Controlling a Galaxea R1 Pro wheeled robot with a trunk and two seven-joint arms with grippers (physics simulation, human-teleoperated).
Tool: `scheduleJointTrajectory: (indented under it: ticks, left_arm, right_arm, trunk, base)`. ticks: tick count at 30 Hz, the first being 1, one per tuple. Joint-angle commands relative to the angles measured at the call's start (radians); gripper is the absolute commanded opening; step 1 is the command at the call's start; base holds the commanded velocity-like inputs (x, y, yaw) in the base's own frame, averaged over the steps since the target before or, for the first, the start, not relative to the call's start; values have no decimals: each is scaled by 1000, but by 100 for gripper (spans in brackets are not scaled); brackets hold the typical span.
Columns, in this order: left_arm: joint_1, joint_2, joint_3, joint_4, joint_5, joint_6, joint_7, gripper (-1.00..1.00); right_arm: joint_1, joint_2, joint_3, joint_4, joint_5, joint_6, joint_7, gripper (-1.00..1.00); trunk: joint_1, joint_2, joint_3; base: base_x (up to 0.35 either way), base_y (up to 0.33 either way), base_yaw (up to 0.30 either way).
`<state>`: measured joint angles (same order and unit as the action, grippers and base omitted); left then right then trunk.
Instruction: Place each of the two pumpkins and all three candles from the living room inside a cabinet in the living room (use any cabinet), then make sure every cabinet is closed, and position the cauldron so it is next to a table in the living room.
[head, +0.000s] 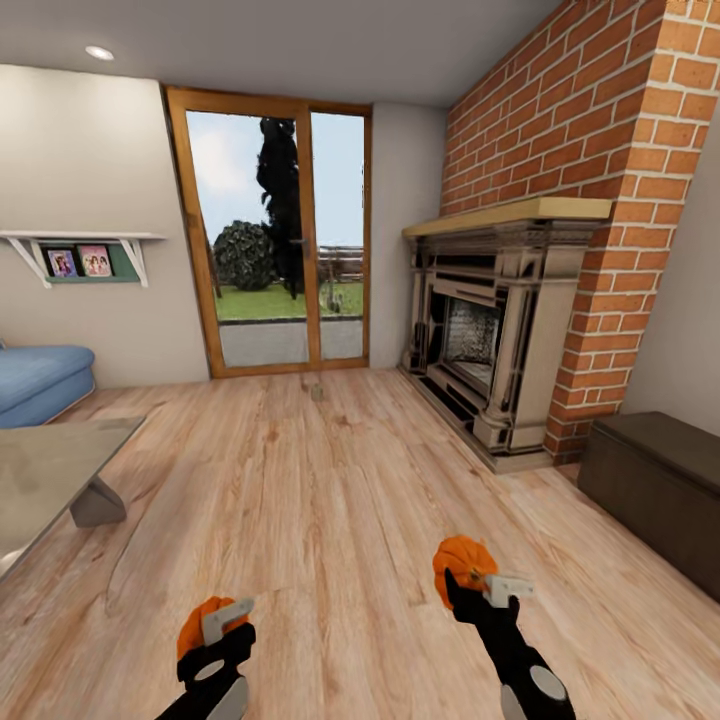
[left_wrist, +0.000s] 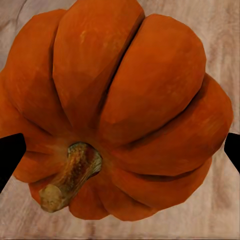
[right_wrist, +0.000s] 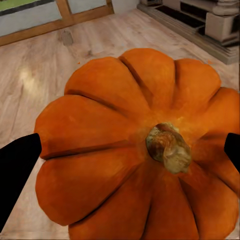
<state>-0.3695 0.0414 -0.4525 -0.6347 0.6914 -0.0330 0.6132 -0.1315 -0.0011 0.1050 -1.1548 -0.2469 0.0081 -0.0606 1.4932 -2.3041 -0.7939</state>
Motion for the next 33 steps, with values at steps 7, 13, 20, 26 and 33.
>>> scheduleJointTrajectory:
  ticks: [7,13,20,26,33]
  left_arm:
    - [0,5,-11,31,6,-9,6,-100]
    - [0,3,-12,81,6,-8,-16,-100]
    - [0,3,-13,87,6,-7,-51,-100]
    - [0,2,-16,88,6,-6,-53,-100]
    - [0,-1,-25,115,5,-4,-52,-100]
  right_arm:
    - [78,-9,1,10,-8,-21,-7,-100]
    - [84,-36,2,20,-9,-73,-7,-100]
    - [84,-37,2,34,-9,-89,-7,-100]
    - [84,-36,3,48,-9,-93,-8,-100]
    - [84,-33,3,51,-10,-94,-7,-100]
  trunk:
    - [-27,49,21]
    - [-50,91,40]
    - [-77,140,62]
    - [-100,182,81]
    - [-127,231,102]
  base:
    - [0,0,0]
    - [0,0,-63]
    - [0,0,-253]
    - [0,0,-255]
    - [-169,-74,-18]
